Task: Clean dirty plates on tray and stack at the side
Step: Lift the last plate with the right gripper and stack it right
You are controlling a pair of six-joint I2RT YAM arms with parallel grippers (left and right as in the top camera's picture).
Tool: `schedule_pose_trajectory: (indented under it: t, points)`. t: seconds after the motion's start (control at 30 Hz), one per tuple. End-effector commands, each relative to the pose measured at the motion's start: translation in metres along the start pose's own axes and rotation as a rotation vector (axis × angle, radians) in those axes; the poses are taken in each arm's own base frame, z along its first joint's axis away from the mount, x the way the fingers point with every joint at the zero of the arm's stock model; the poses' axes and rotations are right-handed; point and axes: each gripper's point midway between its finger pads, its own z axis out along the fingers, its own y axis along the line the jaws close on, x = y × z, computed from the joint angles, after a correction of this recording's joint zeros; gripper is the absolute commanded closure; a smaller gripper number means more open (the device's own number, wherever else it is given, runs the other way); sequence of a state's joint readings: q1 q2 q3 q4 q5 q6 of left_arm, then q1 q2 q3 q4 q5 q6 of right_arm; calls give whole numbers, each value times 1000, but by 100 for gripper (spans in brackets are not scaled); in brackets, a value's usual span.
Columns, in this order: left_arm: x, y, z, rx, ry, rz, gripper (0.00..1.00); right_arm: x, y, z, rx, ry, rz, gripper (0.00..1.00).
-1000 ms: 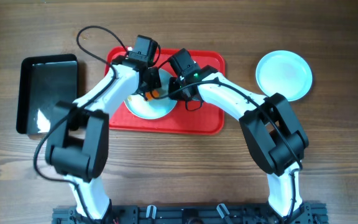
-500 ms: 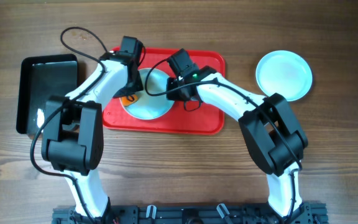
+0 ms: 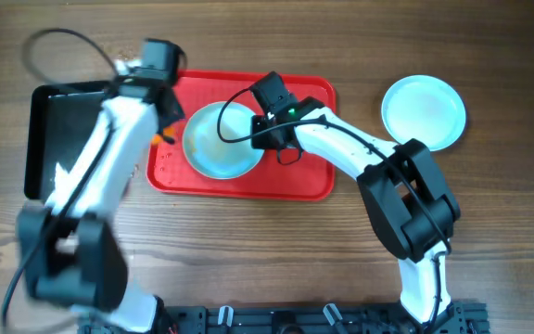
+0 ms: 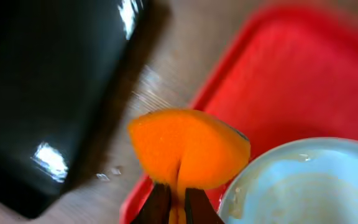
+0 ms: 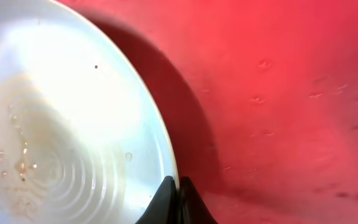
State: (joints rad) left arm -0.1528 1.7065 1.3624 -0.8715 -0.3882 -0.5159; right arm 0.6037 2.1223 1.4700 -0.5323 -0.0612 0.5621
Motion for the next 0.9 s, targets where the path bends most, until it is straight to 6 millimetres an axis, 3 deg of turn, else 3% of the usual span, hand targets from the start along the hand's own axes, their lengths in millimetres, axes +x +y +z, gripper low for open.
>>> schedule_pose_trajectory:
  t: [0.0,0.1,0.3,0.43,0.6,0.73,0.87]
  points:
    - [-12,18,-49,43,-81,-69,96,-25,-9,-18,90,-67,-95,96]
    - [0,20,-63,86,-37,-61,96,-49,-15,-53,191,-126,-192,96]
    - [16,21,-59,86,30,-55,96,-95,-19,-131,391,-267,-391,96]
    - [19,21,-57,82,46,-49,96,-122,-19,-199,647,-418,-554,96]
    - [20,21,-57,79,50,-48,96,-131,-6,-264,1066,-517,-744,96]
    - [20,21,-57,79,50,-47,96,-126,19,-282,1192,-518,-865,96]
    - [21,22,-57,78,52,-47,96,-123,28,-281,1181,-532,-881,96]
